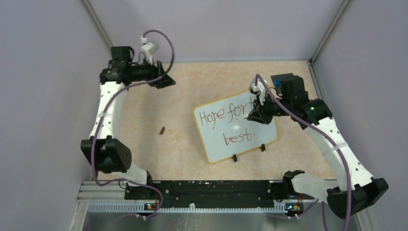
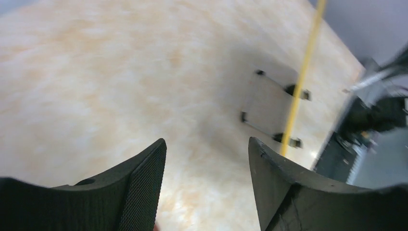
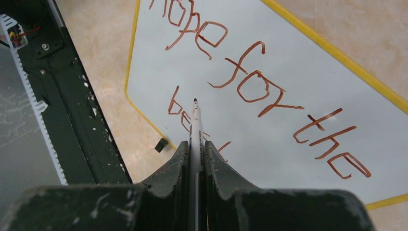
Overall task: Write a sentence on the whiteboard
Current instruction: Pick up the pen cap from the center of the board.
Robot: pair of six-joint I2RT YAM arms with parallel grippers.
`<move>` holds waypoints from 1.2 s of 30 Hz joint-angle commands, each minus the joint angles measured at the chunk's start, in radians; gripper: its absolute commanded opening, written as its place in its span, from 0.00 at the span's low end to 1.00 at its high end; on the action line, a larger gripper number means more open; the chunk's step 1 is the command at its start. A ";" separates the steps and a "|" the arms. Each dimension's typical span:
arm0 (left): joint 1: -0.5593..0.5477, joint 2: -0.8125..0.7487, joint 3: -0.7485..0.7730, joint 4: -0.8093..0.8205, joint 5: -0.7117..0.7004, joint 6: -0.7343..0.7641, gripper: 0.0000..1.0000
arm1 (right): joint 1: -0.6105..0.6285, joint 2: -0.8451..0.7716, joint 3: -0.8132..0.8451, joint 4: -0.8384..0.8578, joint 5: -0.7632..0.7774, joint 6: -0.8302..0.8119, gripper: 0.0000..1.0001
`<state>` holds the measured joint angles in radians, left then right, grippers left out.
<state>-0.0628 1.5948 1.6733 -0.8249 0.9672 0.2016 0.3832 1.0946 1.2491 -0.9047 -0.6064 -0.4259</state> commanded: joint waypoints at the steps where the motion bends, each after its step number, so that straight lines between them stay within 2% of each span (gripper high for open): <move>1: 0.191 -0.136 -0.060 0.006 -0.115 0.024 0.68 | -0.006 0.007 0.054 0.066 -0.057 0.070 0.00; 5: 0.281 -0.178 -0.240 -0.047 -0.250 0.146 0.66 | -0.006 0.032 0.071 0.057 -0.085 0.083 0.00; 10: 0.310 -0.177 -0.416 -0.105 -0.345 0.279 0.63 | -0.006 0.039 0.088 0.059 -0.098 0.099 0.00; 19: 0.304 -0.192 -0.716 0.050 -0.437 0.409 0.56 | -0.006 0.046 0.093 0.067 -0.101 0.130 0.00; 26: 0.269 -0.138 -0.779 0.142 -0.461 0.405 0.53 | -0.006 0.045 0.082 0.084 -0.097 0.150 0.00; 36: 0.122 -0.087 -0.827 0.263 -0.599 0.316 0.50 | -0.006 0.060 0.083 0.082 -0.080 0.154 0.00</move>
<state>0.0986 1.4864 0.8642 -0.6411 0.4397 0.5587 0.3832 1.1477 1.3029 -0.8524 -0.6827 -0.2836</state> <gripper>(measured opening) 0.507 0.109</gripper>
